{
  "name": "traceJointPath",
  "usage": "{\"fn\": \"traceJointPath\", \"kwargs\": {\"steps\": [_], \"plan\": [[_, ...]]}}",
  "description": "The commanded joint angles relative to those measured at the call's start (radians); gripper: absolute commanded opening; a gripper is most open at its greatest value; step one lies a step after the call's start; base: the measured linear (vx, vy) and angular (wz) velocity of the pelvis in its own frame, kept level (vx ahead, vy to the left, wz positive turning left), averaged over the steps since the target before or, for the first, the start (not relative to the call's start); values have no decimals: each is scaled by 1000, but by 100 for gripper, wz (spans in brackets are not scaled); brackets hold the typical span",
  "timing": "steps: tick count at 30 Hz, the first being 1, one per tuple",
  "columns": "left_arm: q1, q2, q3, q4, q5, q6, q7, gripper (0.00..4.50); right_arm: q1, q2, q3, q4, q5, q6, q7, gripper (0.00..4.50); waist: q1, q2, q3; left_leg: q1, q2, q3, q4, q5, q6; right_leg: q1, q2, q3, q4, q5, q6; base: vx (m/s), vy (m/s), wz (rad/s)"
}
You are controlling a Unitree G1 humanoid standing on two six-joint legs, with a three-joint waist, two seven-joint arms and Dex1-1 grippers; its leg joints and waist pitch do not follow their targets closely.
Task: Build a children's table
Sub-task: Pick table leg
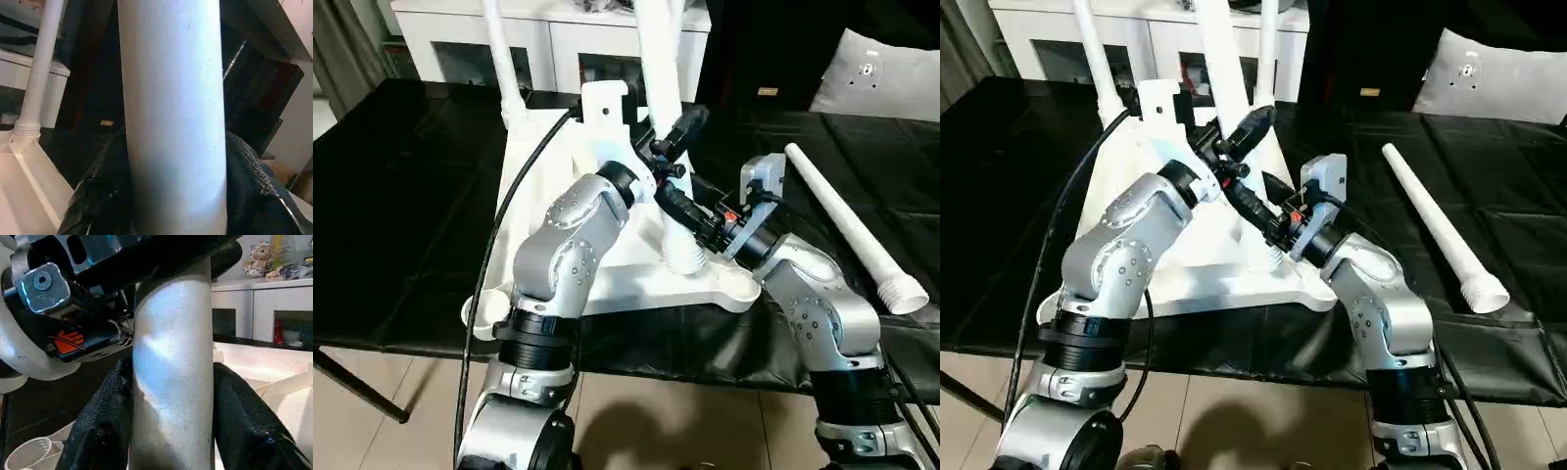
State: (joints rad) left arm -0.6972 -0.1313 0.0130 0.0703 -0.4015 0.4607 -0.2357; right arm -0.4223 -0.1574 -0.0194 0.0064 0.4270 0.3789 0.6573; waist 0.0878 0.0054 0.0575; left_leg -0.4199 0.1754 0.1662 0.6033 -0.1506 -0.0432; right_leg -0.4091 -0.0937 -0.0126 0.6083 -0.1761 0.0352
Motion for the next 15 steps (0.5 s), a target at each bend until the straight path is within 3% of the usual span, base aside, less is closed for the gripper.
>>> {"fn": "traceJointPath", "kwargs": {"steps": [1,4,6,10,12,15], "plan": [[5,-17,3,-3,-3,9,13,191,-14,-6,-5,-9,-5,-28,-8,184,-2,-7,-75,30,31,-4,-77,-249,10,40,-25,9,-71,-174,-176,0,0,0],[-2,-14,14,12,-5,9,22,189,-21,-12,2,0,-5,-5,-10,184,-3,-5,-76,31,32,-5,-78,-256,6,41,-25,9,-71,-179,-175,0,0,0],[-5,-11,22,18,-4,7,30,188,-22,-13,-1,2,-8,-9,-15,240,-4,-13,-76,30,32,-3,-78,-257,8,41,-24,9,-72,-176,-174,0,0,0],[-25,26,55,49,-14,14,25,187,-38,-38,-26,19,-14,-39,-6,270,-1,-8,-76,31,28,-3,-76,-245,10,42,-23,9,-71,-178,-167,0,0,0],[-30,54,62,56,-30,30,-2,185,-40,-63,-51,11,16,-16,15,296,-2,-11,-77,32,29,-3,-75,-239,11,42,-24,9,-71,-171,-167,0,0,0],[-43,87,73,61,-76,65,-68,185,-44,-100,-86,-6,79,42,55,314,1,-8,-78,32,26,-1,-72,-209,26,44,-22,8,-65,-133,-189,0,0,0]]}}
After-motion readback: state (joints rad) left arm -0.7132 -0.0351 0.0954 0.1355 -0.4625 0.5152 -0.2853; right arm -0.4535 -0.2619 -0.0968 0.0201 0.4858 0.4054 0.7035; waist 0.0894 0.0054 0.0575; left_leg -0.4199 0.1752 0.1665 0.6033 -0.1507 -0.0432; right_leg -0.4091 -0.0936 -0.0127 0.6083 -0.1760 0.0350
